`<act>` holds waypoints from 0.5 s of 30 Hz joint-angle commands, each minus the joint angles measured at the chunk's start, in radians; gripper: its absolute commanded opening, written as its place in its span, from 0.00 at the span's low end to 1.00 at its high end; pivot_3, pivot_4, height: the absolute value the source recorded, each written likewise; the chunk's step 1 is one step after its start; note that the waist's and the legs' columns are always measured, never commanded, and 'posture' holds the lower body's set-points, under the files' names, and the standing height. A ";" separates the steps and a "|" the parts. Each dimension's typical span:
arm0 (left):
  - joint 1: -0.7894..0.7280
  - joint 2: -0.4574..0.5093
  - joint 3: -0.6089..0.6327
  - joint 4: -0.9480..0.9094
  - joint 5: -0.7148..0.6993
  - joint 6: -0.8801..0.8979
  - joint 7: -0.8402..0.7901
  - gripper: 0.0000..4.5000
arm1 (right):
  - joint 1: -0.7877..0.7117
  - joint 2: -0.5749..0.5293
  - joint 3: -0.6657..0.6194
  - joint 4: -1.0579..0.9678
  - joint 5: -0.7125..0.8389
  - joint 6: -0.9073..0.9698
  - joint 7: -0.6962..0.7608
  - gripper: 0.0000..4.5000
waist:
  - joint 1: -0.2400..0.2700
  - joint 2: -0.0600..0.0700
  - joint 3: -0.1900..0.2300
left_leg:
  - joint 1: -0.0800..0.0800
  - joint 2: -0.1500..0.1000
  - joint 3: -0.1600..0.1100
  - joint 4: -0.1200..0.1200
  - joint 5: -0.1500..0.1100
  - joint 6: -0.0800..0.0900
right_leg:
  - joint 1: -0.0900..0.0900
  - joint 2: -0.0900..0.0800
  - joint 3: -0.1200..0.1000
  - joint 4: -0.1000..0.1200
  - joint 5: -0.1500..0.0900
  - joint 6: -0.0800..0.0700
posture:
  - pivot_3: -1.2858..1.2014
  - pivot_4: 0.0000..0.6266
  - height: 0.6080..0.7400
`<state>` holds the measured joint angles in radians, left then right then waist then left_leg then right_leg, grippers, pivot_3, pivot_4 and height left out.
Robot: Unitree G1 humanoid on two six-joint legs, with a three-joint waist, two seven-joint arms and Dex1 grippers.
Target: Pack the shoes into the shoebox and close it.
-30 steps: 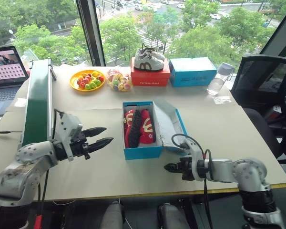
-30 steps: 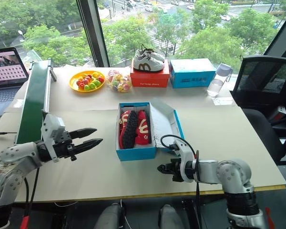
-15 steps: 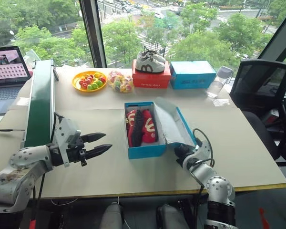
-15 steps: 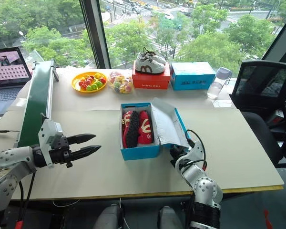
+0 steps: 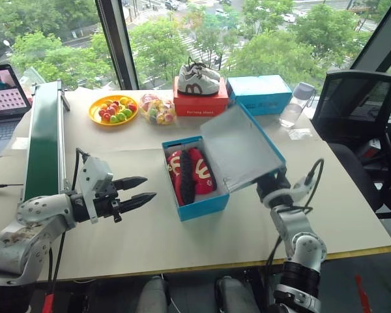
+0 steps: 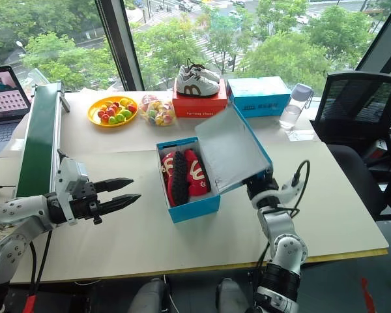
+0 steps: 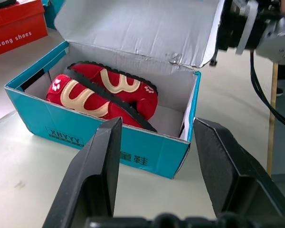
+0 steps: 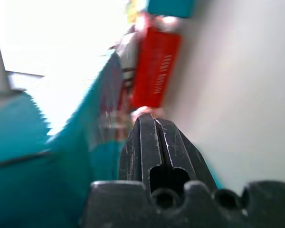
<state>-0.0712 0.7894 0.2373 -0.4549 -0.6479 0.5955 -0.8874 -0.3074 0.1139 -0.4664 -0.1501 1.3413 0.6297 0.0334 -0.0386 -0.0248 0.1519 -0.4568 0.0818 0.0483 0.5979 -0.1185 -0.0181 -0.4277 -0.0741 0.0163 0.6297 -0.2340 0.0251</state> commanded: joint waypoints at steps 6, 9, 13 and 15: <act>-0.009 -0.009 0.003 -0.025 -0.013 0.003 0.027 0.56 | 0.030 -0.333 0.271 -0.294 0.083 0.278 0.354 0.01 | 0.006 0.000 0.000 | 0.000 -0.001 0.001 0.001 -0.004 -0.006 | 0.002 -0.003 -0.001 -0.001 -0.004 -0.005 | 0.52 0.24 0.98; -0.014 -0.011 0.002 -0.023 -0.012 0.004 0.033 0.56 | -0.045 -0.417 0.402 -0.265 -0.112 0.269 0.350 0.01 | 0.001 0.000 0.000 | 0.002 0.000 0.002 0.002 -0.005 -0.008 | 0.002 -0.002 -0.001 -0.001 -0.005 -0.003 | 0.52 0.24 0.98; -0.011 -0.015 -0.004 -0.029 -0.012 0.006 0.041 0.56 | -0.174 -0.428 0.532 -0.130 -0.383 0.193 0.313 0.01 | -0.001 0.000 0.000 | 0.003 0.000 0.002 0.002 -0.005 -0.008 | 0.002 -0.002 -0.001 -0.001 -0.005 -0.003 | 0.52 0.24 0.98; -0.011 -0.018 -0.009 -0.032 -0.010 0.007 0.046 0.56 | -0.231 -0.390 0.541 -0.053 -0.450 0.157 0.302 0.01 | 0.003 -0.001 0.000 | 0.003 0.000 0.002 0.002 -0.005 -0.008 | 0.001 -0.002 -0.001 -0.001 -0.005 -0.002 | 0.52 0.24 0.98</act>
<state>-0.0748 0.7749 0.2193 -0.4579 -0.6501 0.6118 -0.8466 -0.4945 -0.3000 0.0703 -0.2332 0.9536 0.8452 0.3430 -0.0356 -0.0254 0.1519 -0.4545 0.0820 0.0506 0.6004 -0.1233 -0.0259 -0.4264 -0.0756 0.0153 0.6288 -0.2390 0.0227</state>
